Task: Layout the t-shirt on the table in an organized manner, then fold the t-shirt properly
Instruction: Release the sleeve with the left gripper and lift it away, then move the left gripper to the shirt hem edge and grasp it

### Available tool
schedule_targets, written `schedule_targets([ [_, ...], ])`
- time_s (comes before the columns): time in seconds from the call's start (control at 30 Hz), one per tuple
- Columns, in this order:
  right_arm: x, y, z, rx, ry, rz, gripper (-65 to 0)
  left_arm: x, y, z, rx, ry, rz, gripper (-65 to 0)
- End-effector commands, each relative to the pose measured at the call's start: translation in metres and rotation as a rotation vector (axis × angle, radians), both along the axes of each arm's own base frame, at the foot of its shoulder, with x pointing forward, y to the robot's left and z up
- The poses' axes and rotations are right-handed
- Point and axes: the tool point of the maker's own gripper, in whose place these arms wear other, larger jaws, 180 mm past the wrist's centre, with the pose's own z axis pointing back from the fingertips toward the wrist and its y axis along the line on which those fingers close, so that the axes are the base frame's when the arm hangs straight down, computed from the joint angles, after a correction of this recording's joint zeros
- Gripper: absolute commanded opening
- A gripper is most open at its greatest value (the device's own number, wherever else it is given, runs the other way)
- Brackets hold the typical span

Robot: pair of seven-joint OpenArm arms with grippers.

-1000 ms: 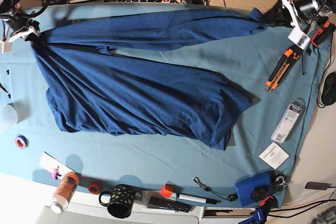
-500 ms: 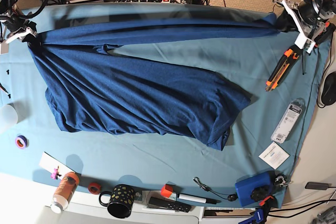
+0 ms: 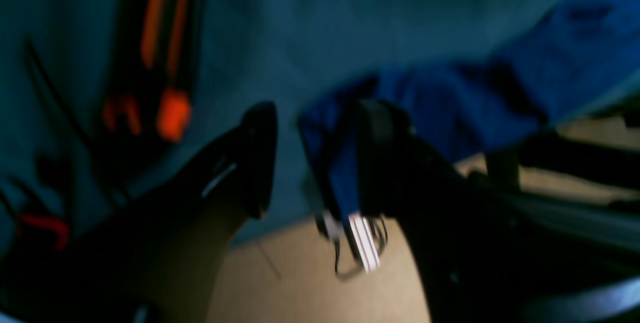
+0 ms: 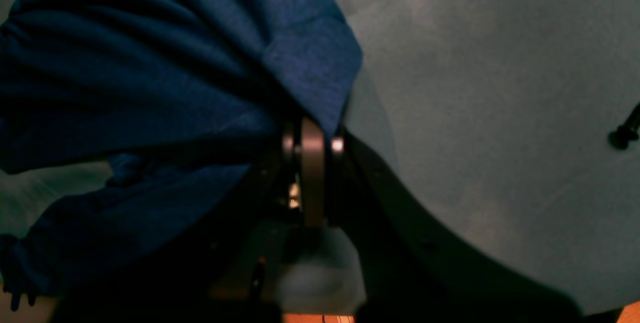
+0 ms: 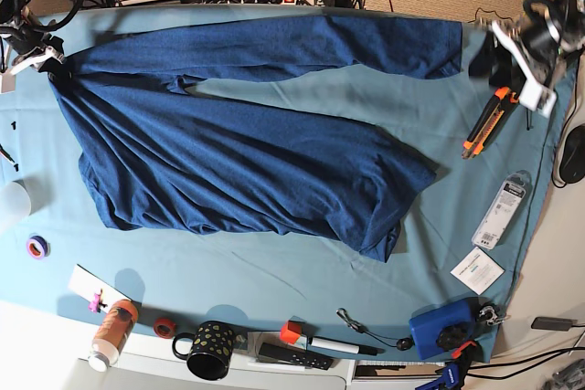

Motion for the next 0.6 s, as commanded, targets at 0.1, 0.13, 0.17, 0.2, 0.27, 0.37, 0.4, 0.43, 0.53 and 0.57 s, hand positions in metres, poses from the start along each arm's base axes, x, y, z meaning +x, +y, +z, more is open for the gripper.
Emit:
schedule_targets([
  [0.1, 0.007, -0.008, 0.016, -0.036, -0.046, 0.006, -65.0, 0.025, -0.012, 0.014, -0.059, -0.095, 0.002, -38.5],
  [0.13, 0.007, -0.008, 0.016, -0.036, -0.046, 0.006, -65.0, 0.031, -0.016, 0.014, -0.078, -0.102, 0.0, -38.5],
  [0.17, 0.007, -0.008, 0.016, -0.036, -0.046, 0.006, -65.0, 0.037, -0.019, 0.011, -0.102, -0.097, 0.006, -38.5],
  [0.2, 0.007, -0.008, 0.016, -0.036, -0.046, 0.006, -65.0, 0.043, -0.023, 0.007, -0.127, -0.088, 0.009, -38.5],
  [0.27, 0.007, -0.008, 0.016, -0.036, -0.046, 0.006, -65.0, 0.054, -0.032, -0.006, -0.164, -0.053, -0.006, -38.5],
  [0.37, 0.007, -0.008, 0.016, -0.036, -0.046, 0.006, -65.0, 0.074, -0.045, -0.034, -0.186, 0.015, -0.033, -38.5],
  [0.4, 0.007, -0.008, 0.016, -0.036, -0.046, 0.006, -65.0, 0.081, -0.05, -0.042, -0.199, 0.036, -0.041, -38.5],
  [0.43, 0.007, -0.008, 0.016, -0.036, -0.046, 0.006, -65.0, 0.089, -0.053, -0.048, -0.212, 0.055, -0.047, -38.5],
  [0.53, 0.007, -0.008, 0.016, -0.036, -0.046, 0.006, -65.0, 0.111, -0.062, -0.061, -0.245, 0.106, -0.064, -38.5],
  [0.57, 0.007, -0.008, 0.016, -0.036, -0.047, 0.006, -65.0, 0.118, -0.064, -0.063, -0.252, 0.12, -0.069, -38.5],
])
